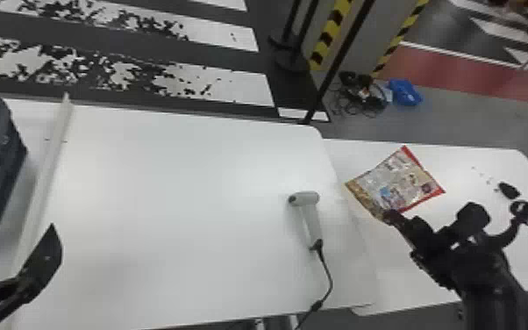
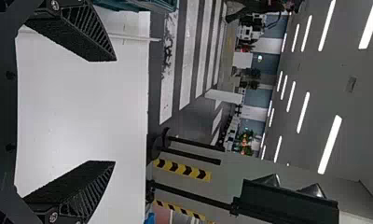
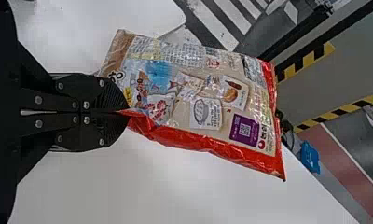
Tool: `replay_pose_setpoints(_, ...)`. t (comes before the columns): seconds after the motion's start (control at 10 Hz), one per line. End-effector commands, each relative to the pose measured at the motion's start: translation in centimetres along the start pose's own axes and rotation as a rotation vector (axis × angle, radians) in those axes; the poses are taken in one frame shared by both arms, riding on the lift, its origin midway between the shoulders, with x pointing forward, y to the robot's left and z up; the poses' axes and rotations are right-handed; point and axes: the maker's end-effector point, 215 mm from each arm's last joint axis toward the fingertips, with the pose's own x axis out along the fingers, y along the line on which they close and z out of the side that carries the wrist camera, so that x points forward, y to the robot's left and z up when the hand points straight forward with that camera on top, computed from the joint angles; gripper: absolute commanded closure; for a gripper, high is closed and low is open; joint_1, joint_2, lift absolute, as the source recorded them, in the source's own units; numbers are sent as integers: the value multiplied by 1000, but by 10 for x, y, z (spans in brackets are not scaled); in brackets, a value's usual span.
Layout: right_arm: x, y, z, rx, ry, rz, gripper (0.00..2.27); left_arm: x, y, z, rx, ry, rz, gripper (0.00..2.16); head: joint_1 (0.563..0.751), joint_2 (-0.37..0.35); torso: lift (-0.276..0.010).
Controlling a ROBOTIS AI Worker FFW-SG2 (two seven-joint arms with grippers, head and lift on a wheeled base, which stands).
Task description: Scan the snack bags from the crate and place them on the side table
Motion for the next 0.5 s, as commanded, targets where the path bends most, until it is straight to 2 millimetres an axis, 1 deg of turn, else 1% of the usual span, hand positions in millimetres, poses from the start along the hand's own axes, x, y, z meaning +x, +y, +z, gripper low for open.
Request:
replay_pose_setpoints(0.0,5,-4,-4,1,4,-10,181,0,0,0,-1,-1,-2,87,695,-350,-50)
replay_pose_setpoints(0.1,5,-6,-3,-4,0,-19,-1,0,0,0,-1,-1,-2,87,695,-350,-50)
replay_pose_setpoints(0.2,5,-5,3,-6,-20,-16,36,0,0,1,1,-2,-2,87,695,-350,-50)
replay_pose_setpoints(0.3,2,-4,14,-15,-57,-13,60,0,0,1,0,-2,-1,87,695,-350,-50)
replay_pose_setpoints(0.4,-3,1,22,-7,-77,10,60,0,0,1,1,-2,-2,87,695,-350,-50)
